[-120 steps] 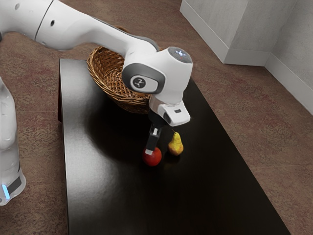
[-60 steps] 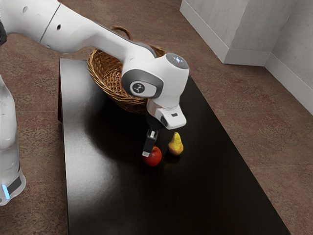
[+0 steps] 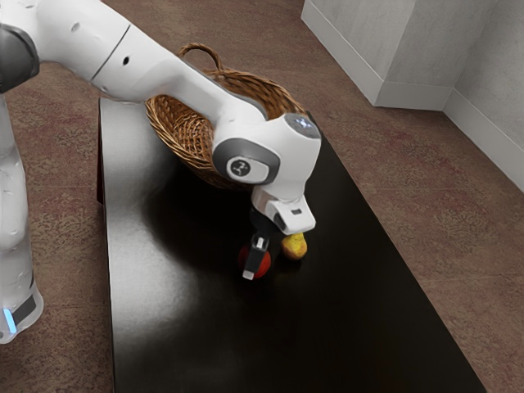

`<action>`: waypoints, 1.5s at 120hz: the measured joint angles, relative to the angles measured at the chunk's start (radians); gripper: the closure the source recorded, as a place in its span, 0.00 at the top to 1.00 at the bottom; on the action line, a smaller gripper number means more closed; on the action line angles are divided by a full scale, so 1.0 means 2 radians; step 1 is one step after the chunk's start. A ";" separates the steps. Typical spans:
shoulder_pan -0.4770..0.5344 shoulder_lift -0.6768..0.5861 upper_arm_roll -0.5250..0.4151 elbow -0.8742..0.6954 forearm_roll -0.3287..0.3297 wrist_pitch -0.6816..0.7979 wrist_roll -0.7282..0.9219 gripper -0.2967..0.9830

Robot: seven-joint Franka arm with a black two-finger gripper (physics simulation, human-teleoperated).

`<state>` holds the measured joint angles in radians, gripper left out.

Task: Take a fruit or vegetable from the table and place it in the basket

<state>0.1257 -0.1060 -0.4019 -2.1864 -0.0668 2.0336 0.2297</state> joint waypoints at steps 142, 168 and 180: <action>-0.008 -0.003 -0.033 0.048 -0.003 0.002 -0.011 0.48; -0.008 -0.009 -0.053 0.099 -0.012 -0.032 -0.012 0.48; -0.008 -0.015 -0.055 0.128 -0.015 -0.053 -0.012 0.48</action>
<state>0.1105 -0.1368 -0.5123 -1.9297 -0.0978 1.9267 0.2061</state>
